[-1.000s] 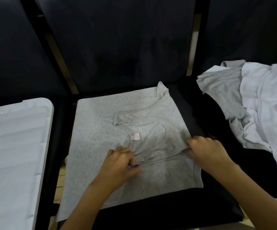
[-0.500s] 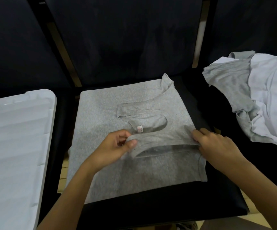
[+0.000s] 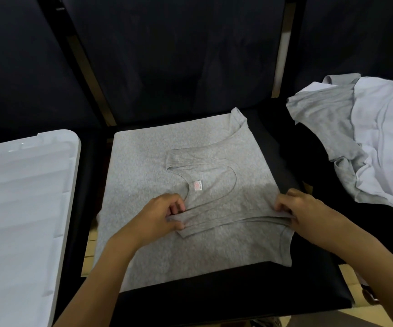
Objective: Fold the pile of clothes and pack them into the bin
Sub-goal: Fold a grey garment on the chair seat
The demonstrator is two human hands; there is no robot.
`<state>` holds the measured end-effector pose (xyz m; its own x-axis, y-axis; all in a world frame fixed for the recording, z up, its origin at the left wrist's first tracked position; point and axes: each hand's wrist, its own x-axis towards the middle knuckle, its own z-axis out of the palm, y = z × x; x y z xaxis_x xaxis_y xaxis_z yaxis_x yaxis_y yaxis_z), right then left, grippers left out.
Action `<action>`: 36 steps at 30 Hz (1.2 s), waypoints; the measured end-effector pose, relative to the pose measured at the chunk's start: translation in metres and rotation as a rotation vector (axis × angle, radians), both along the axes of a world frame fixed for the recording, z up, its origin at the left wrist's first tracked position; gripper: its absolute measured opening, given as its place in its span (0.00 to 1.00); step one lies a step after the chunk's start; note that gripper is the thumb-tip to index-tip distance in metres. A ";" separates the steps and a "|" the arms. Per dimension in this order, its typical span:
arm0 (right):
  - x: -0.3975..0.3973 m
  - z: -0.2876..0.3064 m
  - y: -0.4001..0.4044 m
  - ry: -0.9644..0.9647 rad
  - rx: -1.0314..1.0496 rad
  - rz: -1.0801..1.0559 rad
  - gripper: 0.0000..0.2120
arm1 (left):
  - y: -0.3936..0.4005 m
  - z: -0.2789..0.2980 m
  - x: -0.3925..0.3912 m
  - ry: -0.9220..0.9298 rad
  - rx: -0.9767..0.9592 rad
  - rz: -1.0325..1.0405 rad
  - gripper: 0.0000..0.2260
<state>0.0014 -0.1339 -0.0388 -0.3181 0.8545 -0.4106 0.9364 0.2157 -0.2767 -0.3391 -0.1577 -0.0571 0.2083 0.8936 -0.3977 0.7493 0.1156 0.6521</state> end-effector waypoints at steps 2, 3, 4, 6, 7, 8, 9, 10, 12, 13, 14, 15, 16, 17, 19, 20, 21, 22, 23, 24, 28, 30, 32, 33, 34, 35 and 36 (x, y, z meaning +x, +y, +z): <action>0.001 0.000 -0.001 -0.004 -0.035 -0.018 0.17 | 0.002 0.000 -0.002 0.018 0.052 0.010 0.09; 0.001 0.001 -0.002 -0.012 -0.047 -0.024 0.16 | 0.003 0.000 -0.002 0.002 0.088 0.057 0.08; 0.000 0.004 -0.002 -0.033 -0.050 -0.040 0.15 | 0.006 0.000 -0.004 -0.025 0.134 0.131 0.07; 0.000 0.005 -0.002 -0.038 -0.025 -0.114 0.12 | 0.018 -0.002 -0.008 -0.051 0.200 0.280 0.07; -0.003 0.007 -0.001 -0.009 -0.007 -0.182 0.10 | 0.029 -0.003 -0.009 -0.017 0.230 0.318 0.07; -0.005 0.009 0.000 0.008 0.008 -0.253 0.06 | 0.042 -0.004 -0.008 0.024 0.248 0.332 0.08; -0.009 0.010 0.000 0.022 0.014 -0.313 0.03 | 0.058 -0.005 -0.006 0.051 0.249 0.350 0.09; -0.012 0.011 0.000 0.000 -0.005 -0.354 0.08 | 0.074 -0.004 -0.001 0.063 0.235 0.380 0.10; -0.018 0.011 -0.002 -0.070 -0.067 -0.366 0.15 | 0.106 -0.006 0.003 0.091 0.197 0.445 0.10; -0.021 0.011 -0.002 -0.090 -0.077 -0.363 0.16 | 0.119 -0.009 0.003 0.130 0.174 0.465 0.09; -0.023 0.011 -0.003 -0.098 -0.093 -0.367 0.15 | 0.128 -0.011 0.001 0.180 0.148 0.470 0.07; -0.024 0.010 -0.002 -0.083 -0.098 -0.375 0.15 | 0.135 -0.012 -0.001 0.240 0.124 0.459 0.05; -0.024 0.010 -0.001 -0.071 -0.111 -0.374 0.14 | 0.140 -0.011 -0.002 0.314 0.108 0.440 0.04; -0.025 0.009 0.000 -0.056 -0.122 -0.372 0.14 | 0.144 -0.010 0.001 0.407 0.110 0.392 0.07; -0.025 0.010 0.002 -0.024 -0.144 -0.372 0.11 | 0.151 -0.006 0.018 0.575 0.251 0.161 0.14; -0.025 0.011 0.002 -0.010 -0.153 -0.374 0.09 | 0.155 -0.002 0.032 0.575 0.366 -0.004 0.16; -0.024 0.011 0.003 0.008 -0.157 -0.379 0.08 | 0.159 0.004 0.049 0.524 0.453 -0.171 0.16; -0.022 0.011 0.003 0.026 -0.160 -0.386 0.07 | 0.165 0.010 0.068 0.459 0.487 -0.307 0.16; -0.019 0.010 0.004 0.038 -0.166 -0.397 0.07 | 0.174 0.014 0.086 0.421 0.473 -0.382 0.17; -0.016 0.010 0.005 0.053 -0.177 -0.408 0.07 | 0.184 0.016 0.102 0.398 0.428 -0.379 0.17; -0.006 0.010 0.011 0.102 -0.250 -0.423 0.09 | 0.230 0.015 0.146 0.124 0.125 0.027 0.18; -0.004 0.010 0.013 0.110 -0.262 -0.417 0.08 | 0.242 0.005 0.157 0.225 0.091 0.009 0.19; -0.002 0.007 0.015 0.119 -0.269 -0.417 0.10 | 0.250 -0.004 0.167 0.254 0.101 0.080 0.16; 0.000 0.005 0.015 0.128 -0.281 -0.425 0.11 | 0.252 -0.007 0.173 0.184 0.113 0.133 0.13; 0.000 0.005 0.015 0.135 -0.294 -0.431 0.12 | 0.255 -0.009 0.176 0.097 0.128 0.190 0.10; 0.001 0.004 0.015 0.135 -0.307 -0.440 0.14 | 0.256 -0.011 0.179 0.023 0.149 0.228 0.09; 0.003 0.003 0.015 0.126 -0.311 -0.441 0.17 | 0.255 -0.013 0.182 -0.032 0.175 0.243 0.07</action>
